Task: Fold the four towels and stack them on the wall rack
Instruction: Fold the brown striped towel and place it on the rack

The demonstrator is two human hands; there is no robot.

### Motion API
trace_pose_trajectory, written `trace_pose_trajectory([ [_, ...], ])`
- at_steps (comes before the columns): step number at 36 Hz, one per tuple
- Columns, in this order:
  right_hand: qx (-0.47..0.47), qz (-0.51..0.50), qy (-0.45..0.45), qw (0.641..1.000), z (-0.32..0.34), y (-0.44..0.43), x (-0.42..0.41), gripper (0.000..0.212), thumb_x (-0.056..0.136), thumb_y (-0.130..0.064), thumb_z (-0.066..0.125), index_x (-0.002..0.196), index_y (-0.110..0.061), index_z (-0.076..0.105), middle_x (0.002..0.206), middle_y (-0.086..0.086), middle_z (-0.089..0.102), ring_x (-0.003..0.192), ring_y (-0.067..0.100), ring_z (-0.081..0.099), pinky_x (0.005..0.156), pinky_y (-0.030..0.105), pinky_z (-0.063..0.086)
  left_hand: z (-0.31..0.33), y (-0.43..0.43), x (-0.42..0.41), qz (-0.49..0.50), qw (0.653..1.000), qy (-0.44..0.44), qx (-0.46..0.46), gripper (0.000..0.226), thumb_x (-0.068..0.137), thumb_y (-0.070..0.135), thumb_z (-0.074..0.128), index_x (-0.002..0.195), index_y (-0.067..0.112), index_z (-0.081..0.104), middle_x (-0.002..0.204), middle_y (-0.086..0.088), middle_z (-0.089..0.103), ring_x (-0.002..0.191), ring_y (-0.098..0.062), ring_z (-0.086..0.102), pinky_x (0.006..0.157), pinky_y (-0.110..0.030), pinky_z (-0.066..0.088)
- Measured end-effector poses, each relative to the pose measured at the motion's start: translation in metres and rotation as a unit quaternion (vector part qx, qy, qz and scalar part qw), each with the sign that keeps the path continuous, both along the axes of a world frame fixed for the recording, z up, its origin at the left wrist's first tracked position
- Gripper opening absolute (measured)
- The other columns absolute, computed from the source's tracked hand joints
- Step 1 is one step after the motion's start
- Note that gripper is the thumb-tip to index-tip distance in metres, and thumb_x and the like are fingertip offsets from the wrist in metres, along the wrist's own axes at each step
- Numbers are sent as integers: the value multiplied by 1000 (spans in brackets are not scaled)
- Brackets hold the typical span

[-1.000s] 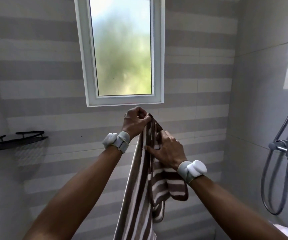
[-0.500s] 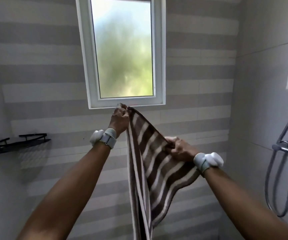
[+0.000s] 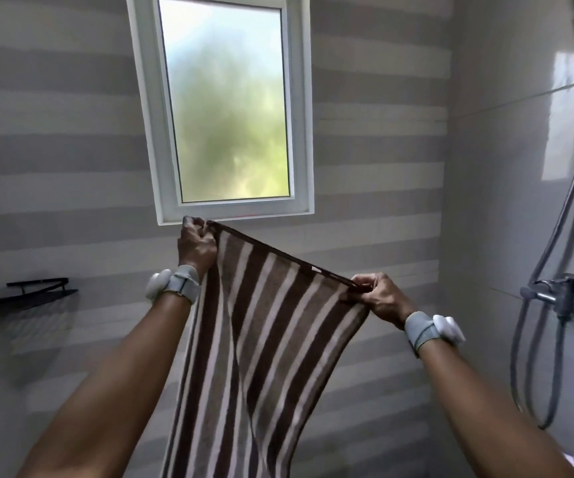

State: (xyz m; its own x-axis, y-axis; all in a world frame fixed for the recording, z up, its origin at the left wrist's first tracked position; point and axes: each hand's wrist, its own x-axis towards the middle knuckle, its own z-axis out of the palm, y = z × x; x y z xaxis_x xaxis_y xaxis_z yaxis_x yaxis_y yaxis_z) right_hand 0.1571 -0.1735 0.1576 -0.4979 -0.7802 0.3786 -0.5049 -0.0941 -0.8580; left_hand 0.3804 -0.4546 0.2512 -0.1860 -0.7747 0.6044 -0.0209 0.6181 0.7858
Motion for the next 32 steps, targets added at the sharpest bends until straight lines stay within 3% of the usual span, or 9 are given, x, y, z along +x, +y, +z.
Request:
trace_pose_trajectory([
  [2,-39,5,-21,999,0,1,2,13,82,-5,77,95,-2,76,91,8,75,84,18,67,77,27,55,-1,1,1,18,1000,19,6,17,97,22,53,109,9,49,105,-17,66,94,-34,63,81,-37,47],
  [5,-46,2,-10,999,-6,0,5,8,90,-6,69,94,-10,76,90,3,76,82,11,67,79,28,54,-1,3,2,38,998,39,18,19,98,21,53,110,7,48,109,-19,63,97,-33,60,79,-32,41],
  [9,-131,-51,11,990,-7,2,5,11,95,-8,64,98,-15,56,75,16,62,71,20,60,67,39,52,-3,-4,4,39,998,38,22,18,98,24,54,108,10,49,108,-19,64,98,-33,61,80,-33,42],
  [12,-157,-61,48,984,-9,2,10,18,95,-11,65,95,-19,48,68,10,55,64,22,52,59,39,46,-4,-5,4,44,998,35,34,14,98,27,54,102,18,44,109,-17,64,98,-32,60,77,-29,38],
  [16,-158,-84,95,979,-7,0,11,17,90,-15,72,93,-19,55,73,3,67,69,15,64,66,29,51,-6,-9,9,55,997,35,45,14,96,25,56,100,18,44,111,-17,63,101,-32,59,83,-31,40],
  [20,-133,-95,133,977,-7,1,11,14,90,-19,72,96,-25,61,81,1,72,80,20,71,77,31,57,-10,-11,9,51,997,29,46,12,96,24,55,100,18,46,106,-14,62,98,-30,58,82,-31,40],
  [25,-107,-118,182,970,-9,-2,15,10,92,-20,70,89,-22,60,77,-3,71,71,17,68,70,32,55,-12,-12,12,54,997,22,47,13,96,24,55,101,17,46,97,-6,56,90,-25,54,78,-28,37],
  [29,-96,-158,223,957,-14,-4,14,16,93,-29,68,84,-18,61,72,-9,68,66,5,65,63,22,50,-11,-10,14,54,997,11,47,14,96,25,56,103,17,47,101,-9,58,89,-25,54,78,-29,37],
  [32,-96,-184,240,948,-18,-5,16,19,92,-33,68,81,-19,60,75,-8,70,69,6,64,64,21,48,-10,-9,15,56,997,6,50,19,96,25,56,108,11,51,105,-12,61,88,-26,54,79,-29,38],
])
